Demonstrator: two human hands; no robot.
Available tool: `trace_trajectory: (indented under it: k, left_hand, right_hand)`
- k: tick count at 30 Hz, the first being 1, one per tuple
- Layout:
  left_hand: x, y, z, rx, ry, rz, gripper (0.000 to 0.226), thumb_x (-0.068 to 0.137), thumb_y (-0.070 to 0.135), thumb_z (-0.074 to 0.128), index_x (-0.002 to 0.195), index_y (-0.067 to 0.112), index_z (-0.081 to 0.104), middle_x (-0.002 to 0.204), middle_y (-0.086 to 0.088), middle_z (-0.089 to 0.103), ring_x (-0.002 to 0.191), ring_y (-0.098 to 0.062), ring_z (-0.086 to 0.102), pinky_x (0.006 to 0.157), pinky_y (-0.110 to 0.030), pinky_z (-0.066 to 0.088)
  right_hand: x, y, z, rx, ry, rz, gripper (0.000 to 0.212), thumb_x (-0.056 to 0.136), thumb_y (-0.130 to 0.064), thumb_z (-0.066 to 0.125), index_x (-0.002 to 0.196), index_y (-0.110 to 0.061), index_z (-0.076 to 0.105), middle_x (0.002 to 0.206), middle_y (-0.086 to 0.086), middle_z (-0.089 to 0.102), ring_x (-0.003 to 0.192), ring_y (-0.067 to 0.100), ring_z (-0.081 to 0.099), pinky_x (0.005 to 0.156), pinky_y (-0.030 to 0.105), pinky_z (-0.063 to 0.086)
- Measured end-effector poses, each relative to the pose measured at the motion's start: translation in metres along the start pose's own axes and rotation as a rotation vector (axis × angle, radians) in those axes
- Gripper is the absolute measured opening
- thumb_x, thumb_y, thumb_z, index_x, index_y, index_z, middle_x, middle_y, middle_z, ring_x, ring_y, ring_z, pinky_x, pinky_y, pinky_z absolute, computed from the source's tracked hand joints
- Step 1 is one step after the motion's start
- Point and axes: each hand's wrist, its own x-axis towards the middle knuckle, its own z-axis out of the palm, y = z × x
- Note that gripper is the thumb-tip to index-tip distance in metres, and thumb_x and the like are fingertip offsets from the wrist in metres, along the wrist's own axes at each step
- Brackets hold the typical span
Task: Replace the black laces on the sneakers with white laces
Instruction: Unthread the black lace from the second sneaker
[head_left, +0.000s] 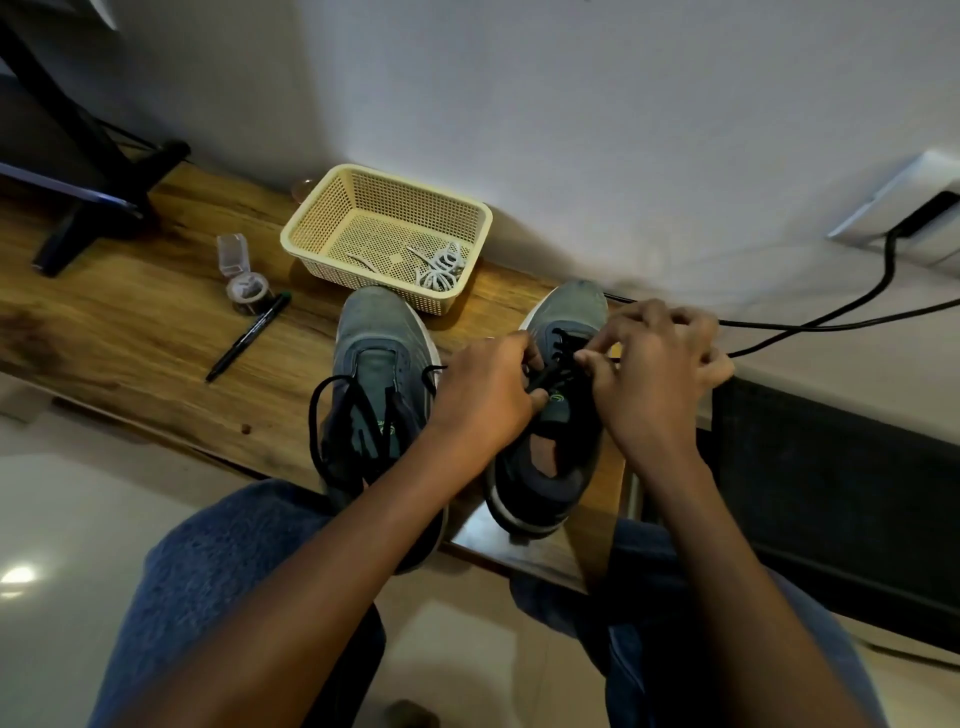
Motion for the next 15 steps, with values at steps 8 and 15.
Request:
trace_trajectory:
  k: [8,15]
  left_hand:
    - [0.0003,-0.0030,-0.0011,-0.003,-0.013,-0.017,0.027,0.081,0.028,0.075,0.103,0.022,0.061,0.087,0.005,0.064,0.085,-0.014,0.061,0.075,-0.031,0.051]
    - [0.0014,-0.0021,0.0002,-0.007,-0.024,-0.014,0.029,0.079,0.029,0.076,0.104,0.022,0.062,0.085,0.006,0.064,0.085,-0.015,0.062,0.078,-0.034,0.052]
  right_hand:
    - [0.0020,0.0003,0.0022,-0.015,-0.273,-0.020,0.025,0.085,-0.037,0.068,0.107,-0.028,0.060,0.142,-0.001,0.035,0.134,0.029,0.020,0.104,0.050,0.023]
    - [0.0003,-0.0001,0.0057,-0.125,-0.241,-0.141,0.018,0.089,-0.032,0.064,0.103,-0.021,0.068,0.142,-0.001,0.041,0.135,0.030,0.018,0.104,0.049,0.024]
